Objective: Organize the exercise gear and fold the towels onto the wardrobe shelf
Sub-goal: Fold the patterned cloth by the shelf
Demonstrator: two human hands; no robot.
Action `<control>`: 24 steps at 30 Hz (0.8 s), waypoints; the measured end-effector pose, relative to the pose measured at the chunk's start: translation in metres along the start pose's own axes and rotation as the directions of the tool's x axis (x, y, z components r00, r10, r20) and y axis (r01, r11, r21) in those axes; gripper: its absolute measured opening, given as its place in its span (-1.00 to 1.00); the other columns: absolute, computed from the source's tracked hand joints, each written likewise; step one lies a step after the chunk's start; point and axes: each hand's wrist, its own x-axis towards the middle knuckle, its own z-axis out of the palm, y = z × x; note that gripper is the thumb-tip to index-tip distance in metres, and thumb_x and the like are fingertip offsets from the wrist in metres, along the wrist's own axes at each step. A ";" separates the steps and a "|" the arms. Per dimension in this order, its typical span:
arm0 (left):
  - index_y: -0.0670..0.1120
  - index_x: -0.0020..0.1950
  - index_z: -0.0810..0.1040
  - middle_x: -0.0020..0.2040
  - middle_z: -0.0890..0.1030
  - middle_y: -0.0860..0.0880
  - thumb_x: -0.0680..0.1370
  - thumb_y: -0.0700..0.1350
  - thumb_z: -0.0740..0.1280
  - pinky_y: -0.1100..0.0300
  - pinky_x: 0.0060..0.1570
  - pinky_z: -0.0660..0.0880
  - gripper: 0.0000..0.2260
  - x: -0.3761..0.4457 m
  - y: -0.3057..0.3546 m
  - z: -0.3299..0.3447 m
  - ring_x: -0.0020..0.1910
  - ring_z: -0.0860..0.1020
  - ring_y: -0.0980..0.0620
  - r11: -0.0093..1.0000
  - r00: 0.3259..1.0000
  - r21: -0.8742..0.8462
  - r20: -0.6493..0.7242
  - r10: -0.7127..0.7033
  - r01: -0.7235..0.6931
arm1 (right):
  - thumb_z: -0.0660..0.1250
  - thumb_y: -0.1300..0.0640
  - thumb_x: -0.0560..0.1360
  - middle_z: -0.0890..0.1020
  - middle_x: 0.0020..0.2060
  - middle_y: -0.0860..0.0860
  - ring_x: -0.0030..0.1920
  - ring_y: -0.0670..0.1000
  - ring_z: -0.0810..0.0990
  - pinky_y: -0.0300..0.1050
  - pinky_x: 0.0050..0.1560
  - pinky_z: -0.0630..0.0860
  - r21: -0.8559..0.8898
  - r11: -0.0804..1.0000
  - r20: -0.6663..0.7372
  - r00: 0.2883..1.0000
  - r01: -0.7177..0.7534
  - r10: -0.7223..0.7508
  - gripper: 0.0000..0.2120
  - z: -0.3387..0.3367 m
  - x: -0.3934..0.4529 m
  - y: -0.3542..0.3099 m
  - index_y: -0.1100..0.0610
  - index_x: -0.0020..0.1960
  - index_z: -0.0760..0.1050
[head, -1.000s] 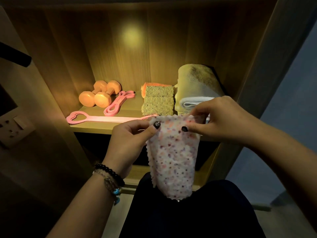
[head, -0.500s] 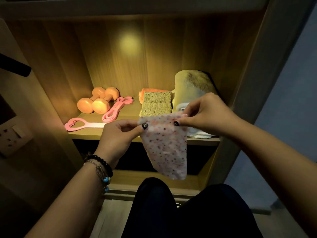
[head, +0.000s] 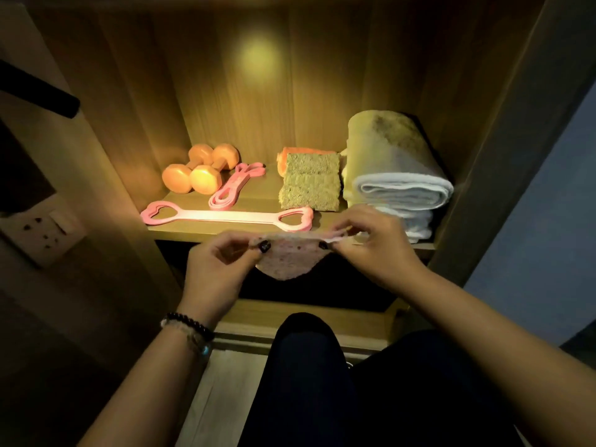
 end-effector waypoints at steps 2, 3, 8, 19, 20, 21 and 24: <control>-0.03 -0.10 0.64 -0.07 0.68 0.10 0.46 -0.32 0.40 0.36 -0.04 0.54 -0.82 -0.031 -0.027 0.002 -0.02 0.61 0.25 0.998 0.999 0.062 0.049 -0.010 0.007 | 0.50 0.30 0.35 0.66 -0.16 -0.05 -0.10 -0.11 0.61 -0.10 -0.07 0.57 0.029 0.999 0.114 0.993 -0.019 0.016 -0.86 0.009 -0.033 0.008 0.12 -0.15 0.63; -0.04 -0.10 0.65 -0.04 0.69 0.12 0.46 -0.33 0.40 0.33 -0.01 0.55 -0.81 -0.047 -0.042 0.003 0.01 0.61 0.22 0.996 0.997 0.093 0.080 -0.021 0.014 | 0.51 0.29 0.35 0.67 -0.12 -0.06 -0.05 -0.14 0.62 -0.09 -0.01 0.59 0.055 0.996 0.191 0.979 -0.075 0.064 -0.82 0.014 -0.051 0.013 0.06 -0.13 0.63; -0.07 -0.16 0.65 -0.14 0.67 0.12 0.45 -0.33 0.42 0.32 -0.06 0.50 -0.84 -0.101 -0.101 0.006 -0.08 0.62 0.17 0.963 0.977 0.211 0.094 -0.189 0.166 | 0.49 0.18 0.40 0.67 0.03 -0.09 0.11 -0.21 0.59 -0.04 0.19 0.54 0.047 0.951 0.483 0.840 -0.307 0.247 -0.81 0.034 -0.119 0.029 -0.04 -0.03 0.64; -0.06 -0.13 0.65 -0.17 0.67 0.08 0.40 0.06 0.42 0.35 -0.09 0.52 -0.79 -0.142 -0.109 0.005 -0.12 0.61 0.13 0.959 0.970 0.164 0.032 -0.241 0.232 | 0.43 0.17 0.46 0.68 -0.13 -0.18 -0.02 -0.24 0.60 -0.36 0.04 0.49 0.197 0.795 0.426 0.780 -0.574 0.458 -0.87 0.050 -0.173 0.014 -0.05 -0.09 0.67; -0.06 -0.13 0.64 -0.17 0.67 0.06 0.42 0.03 0.43 0.31 -0.09 0.53 -0.83 -0.141 -0.109 0.008 -0.12 0.60 0.12 0.951 0.962 0.160 0.022 -0.272 0.266 | 0.42 0.17 0.47 0.68 -0.14 -0.19 -0.02 -0.24 0.60 -0.39 0.02 0.47 0.216 0.763 0.401 0.768 -0.609 0.499 -0.87 0.053 -0.175 0.011 -0.05 -0.10 0.67; -0.06 -0.14 0.63 -0.17 0.66 0.04 0.46 -0.06 0.44 0.27 -0.10 0.53 -0.91 -0.140 -0.110 0.011 -0.13 0.60 0.11 0.940 0.952 0.162 0.006 -0.305 0.300 | 0.42 0.18 0.47 0.68 -0.16 -0.20 -0.04 -0.24 0.60 -0.40 0.00 0.47 0.229 0.735 0.380 0.754 -0.638 0.536 -0.87 0.057 -0.177 0.009 -0.04 -0.12 0.68; -0.04 -0.18 0.60 -0.21 0.62 0.05 0.49 -0.19 0.42 0.26 -0.20 0.50 -0.92 -0.135 -0.112 0.021 -0.19 0.56 0.10 0.911 0.937 0.221 -0.067 -0.343 0.349 | 0.41 0.20 0.46 0.69 -0.22 -0.17 -0.10 -0.22 0.61 -0.35 -0.05 0.50 0.220 0.671 0.309 0.703 -0.708 0.640 -0.87 0.068 -0.179 0.006 0.00 -0.17 0.69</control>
